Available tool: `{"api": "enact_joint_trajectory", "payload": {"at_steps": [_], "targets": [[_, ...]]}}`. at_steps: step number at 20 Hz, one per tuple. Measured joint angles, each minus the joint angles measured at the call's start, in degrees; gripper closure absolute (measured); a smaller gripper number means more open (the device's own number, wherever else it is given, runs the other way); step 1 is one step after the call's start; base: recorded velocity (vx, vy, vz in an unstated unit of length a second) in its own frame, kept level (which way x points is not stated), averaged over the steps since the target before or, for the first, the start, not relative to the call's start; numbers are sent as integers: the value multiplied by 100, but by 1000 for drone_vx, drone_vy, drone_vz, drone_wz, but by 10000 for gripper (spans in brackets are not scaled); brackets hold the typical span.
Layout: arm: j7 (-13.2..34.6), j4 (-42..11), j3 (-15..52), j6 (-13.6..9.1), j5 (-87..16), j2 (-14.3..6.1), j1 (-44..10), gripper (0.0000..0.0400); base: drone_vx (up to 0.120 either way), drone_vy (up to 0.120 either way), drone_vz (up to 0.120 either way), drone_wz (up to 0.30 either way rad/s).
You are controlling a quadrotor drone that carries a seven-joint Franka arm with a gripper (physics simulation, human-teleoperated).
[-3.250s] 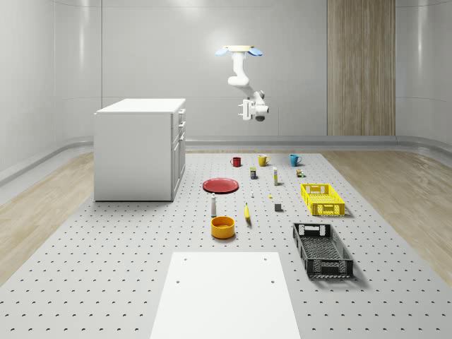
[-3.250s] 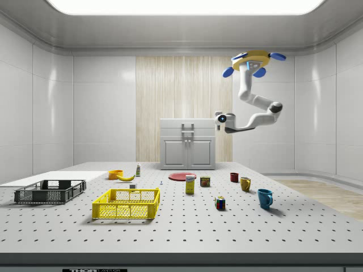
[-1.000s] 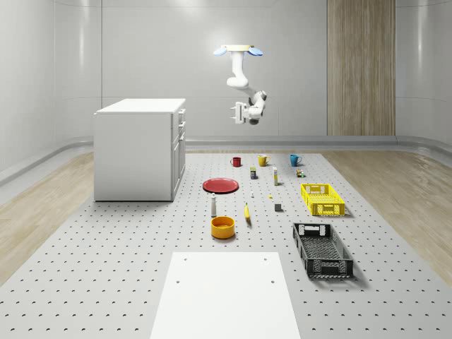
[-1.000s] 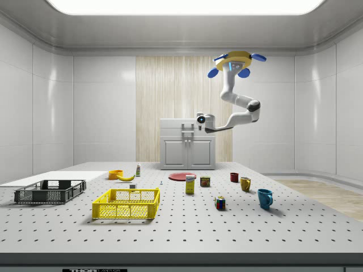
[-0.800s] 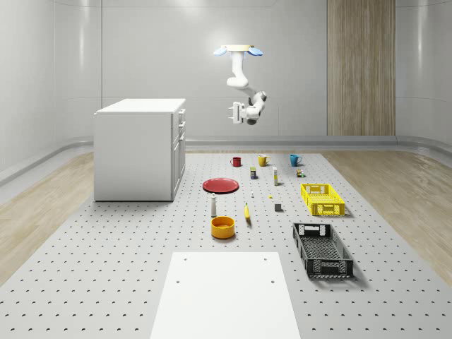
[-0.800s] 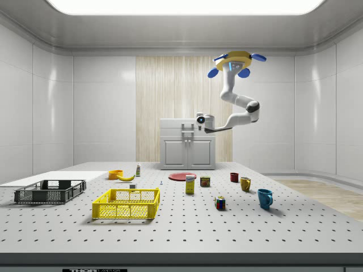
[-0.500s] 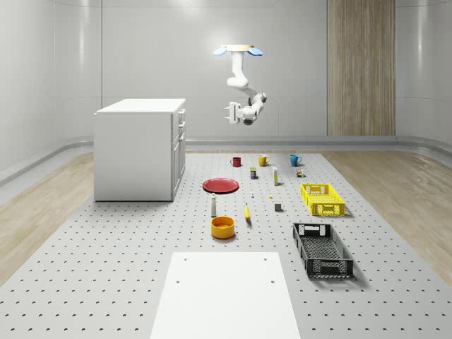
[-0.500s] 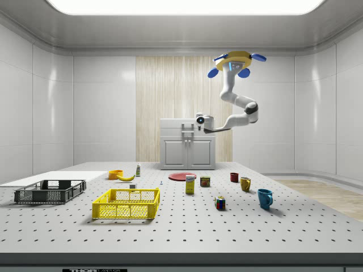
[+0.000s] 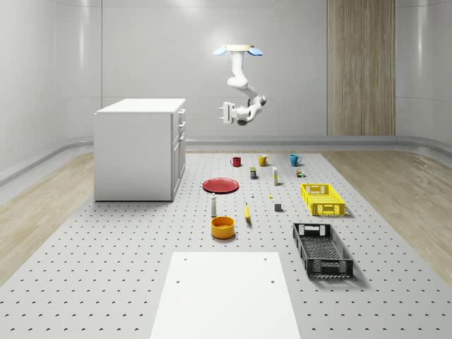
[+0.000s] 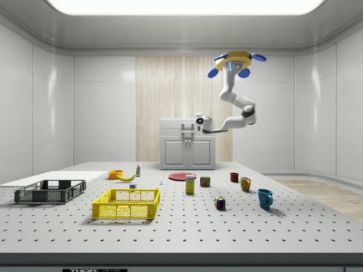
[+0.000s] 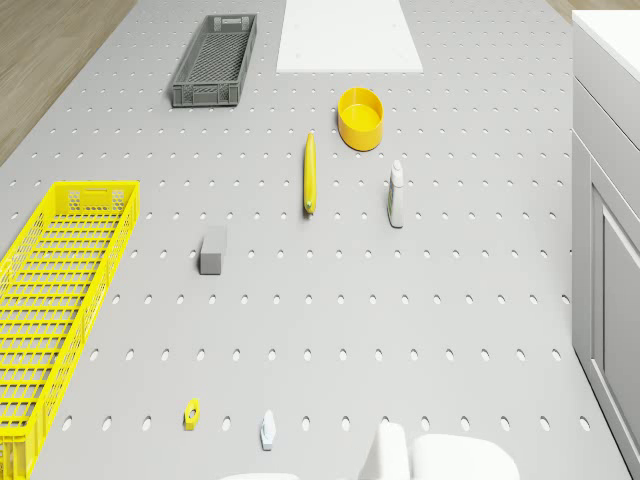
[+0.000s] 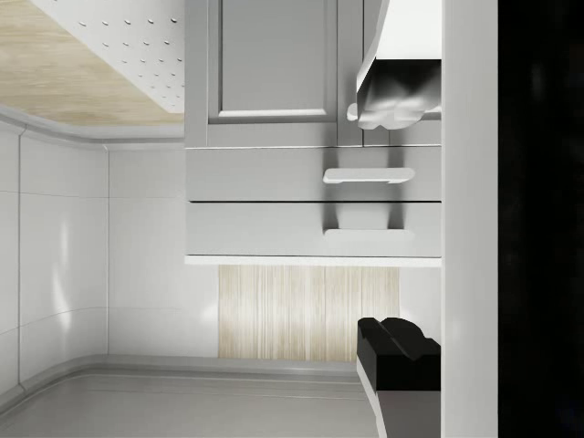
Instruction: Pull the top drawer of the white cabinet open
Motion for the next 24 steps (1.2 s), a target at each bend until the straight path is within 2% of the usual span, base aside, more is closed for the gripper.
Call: {"api": "enact_joint_trajectory", "payload": {"at_steps": [8,17,20,24], "targets": [[-336,70,437,402,697,430,258,95,0,0,0,0],[-762,295,947,731,1561,1056,470,95,0,0,0,0],[-909,447,1046,745,1801,1335,503,95,0,0,0,0],[-1066,713,1042,614,1985,1746,488,95,0,0,0,0]]}}
